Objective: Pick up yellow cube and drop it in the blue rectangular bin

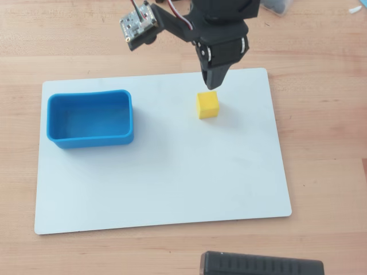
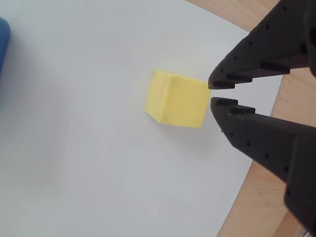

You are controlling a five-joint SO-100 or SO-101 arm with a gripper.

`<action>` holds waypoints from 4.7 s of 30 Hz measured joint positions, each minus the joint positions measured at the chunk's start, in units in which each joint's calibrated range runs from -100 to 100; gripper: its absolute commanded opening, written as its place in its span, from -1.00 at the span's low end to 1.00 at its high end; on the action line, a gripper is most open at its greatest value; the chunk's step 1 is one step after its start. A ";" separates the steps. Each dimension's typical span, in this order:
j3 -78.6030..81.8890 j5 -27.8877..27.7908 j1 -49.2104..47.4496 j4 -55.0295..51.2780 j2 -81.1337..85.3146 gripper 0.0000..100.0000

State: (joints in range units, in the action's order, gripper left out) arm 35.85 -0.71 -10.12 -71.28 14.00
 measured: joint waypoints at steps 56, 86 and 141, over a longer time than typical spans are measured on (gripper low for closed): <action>-2.36 0.88 1.78 -1.34 -13.21 -0.86; -23.52 -1.27 28.80 -9.22 -6.74 -0.86; 17.19 -1.27 13.59 7.34 32.98 -1.00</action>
State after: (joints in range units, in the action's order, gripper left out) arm 53.05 -1.98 3.47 -63.94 46.97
